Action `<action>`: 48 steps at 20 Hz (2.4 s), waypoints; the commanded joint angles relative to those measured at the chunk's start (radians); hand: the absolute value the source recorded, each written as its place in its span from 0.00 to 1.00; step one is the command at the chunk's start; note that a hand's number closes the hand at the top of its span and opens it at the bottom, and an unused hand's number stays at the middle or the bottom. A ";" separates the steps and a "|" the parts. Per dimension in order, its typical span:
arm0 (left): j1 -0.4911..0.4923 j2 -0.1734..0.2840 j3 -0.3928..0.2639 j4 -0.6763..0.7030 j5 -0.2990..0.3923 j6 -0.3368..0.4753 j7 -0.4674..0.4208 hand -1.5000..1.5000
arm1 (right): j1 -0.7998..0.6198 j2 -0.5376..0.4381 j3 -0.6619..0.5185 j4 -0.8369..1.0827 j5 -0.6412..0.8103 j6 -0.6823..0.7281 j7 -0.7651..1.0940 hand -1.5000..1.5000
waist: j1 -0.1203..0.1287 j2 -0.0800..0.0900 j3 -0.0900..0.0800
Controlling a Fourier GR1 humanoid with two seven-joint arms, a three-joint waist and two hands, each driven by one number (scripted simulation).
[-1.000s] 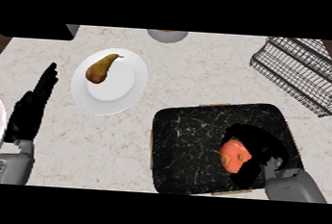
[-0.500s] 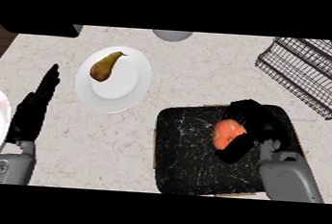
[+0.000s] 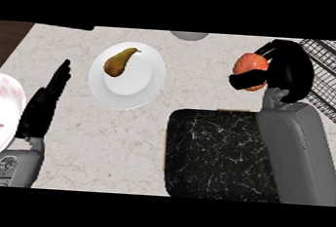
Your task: Pick the squash from the tray and place it in the tiered basket
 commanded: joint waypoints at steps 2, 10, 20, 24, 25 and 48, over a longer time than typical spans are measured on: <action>-0.028 -0.002 -0.010 0.005 0.001 -0.012 0.008 0.50 | -0.222 -0.020 -0.029 0.141 0.259 -0.196 0.147 1.00 | 0.017 0.004 0.000; -0.038 -0.009 -0.007 0.029 -0.023 0.016 0.026 0.50 | -0.540 -0.048 -0.085 0.493 0.495 -0.115 0.223 1.00 | -0.019 -0.007 0.002; -0.009 0.004 0.032 0.037 0.000 0.010 -0.014 0.50 | -0.703 -0.152 -0.257 0.871 0.438 -0.259 0.007 1.00 | -0.048 -0.009 0.004; 0.032 0.001 0.018 -0.014 -0.004 0.003 0.011 0.50 | -0.707 -0.237 -0.269 0.978 0.462 -0.263 -0.046 1.00 | -0.042 -0.010 0.005; -0.023 0.012 0.036 0.004 -0.006 0.013 0.028 0.50 | -0.703 -0.230 -0.251 0.989 0.485 -0.251 -0.025 1.00 | -0.055 -0.011 0.005; 0.024 -0.011 0.041 -0.044 -0.004 0.008 0.058 0.50 | -0.578 -0.433 -0.348 1.126 0.385 -0.244 -0.303 1.00 | -0.078 -0.020 0.006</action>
